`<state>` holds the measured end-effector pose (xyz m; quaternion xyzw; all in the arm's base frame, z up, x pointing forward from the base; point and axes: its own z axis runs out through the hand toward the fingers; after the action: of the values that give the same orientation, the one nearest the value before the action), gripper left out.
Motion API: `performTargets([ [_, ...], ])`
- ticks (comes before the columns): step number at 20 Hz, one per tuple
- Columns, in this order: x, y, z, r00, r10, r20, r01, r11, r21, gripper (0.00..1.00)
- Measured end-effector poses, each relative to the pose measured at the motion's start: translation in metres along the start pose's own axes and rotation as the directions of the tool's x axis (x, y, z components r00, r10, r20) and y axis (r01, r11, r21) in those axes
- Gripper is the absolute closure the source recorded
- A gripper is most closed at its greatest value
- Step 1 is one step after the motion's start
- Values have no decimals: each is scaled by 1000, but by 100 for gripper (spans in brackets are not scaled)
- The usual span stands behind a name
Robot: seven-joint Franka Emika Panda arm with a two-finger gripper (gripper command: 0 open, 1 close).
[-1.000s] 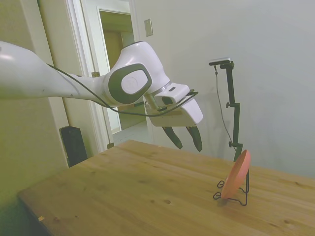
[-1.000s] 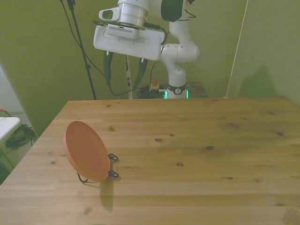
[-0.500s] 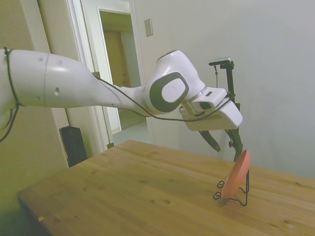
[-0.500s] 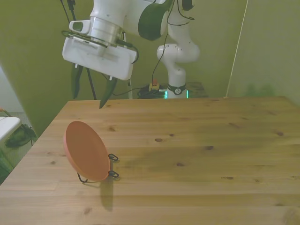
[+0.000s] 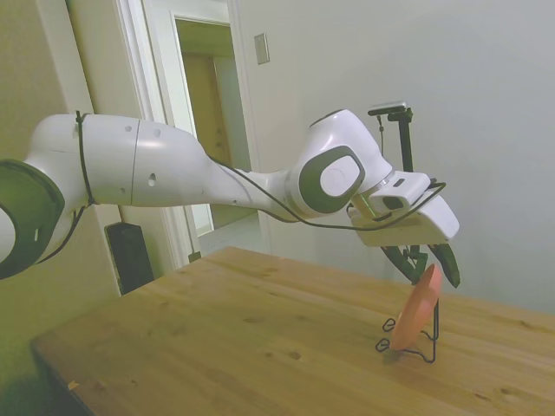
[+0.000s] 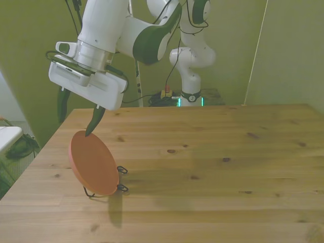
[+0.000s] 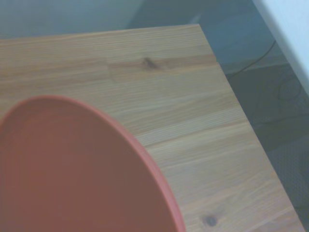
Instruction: Unload the plate
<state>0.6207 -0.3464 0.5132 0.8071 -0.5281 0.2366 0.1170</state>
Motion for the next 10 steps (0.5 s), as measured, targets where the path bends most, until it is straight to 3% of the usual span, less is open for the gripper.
performTargets([
  [4, -4, -1, 12, 1000, -5, 7, 5, 1000, -12, 0],
  [5, -5, -2, 15, 1000, -7, 8, 7, 1000, -13, 100],
  [10, -10, -7, 24, 1000, -14, 12, 14, 1000, -9, 100],
])
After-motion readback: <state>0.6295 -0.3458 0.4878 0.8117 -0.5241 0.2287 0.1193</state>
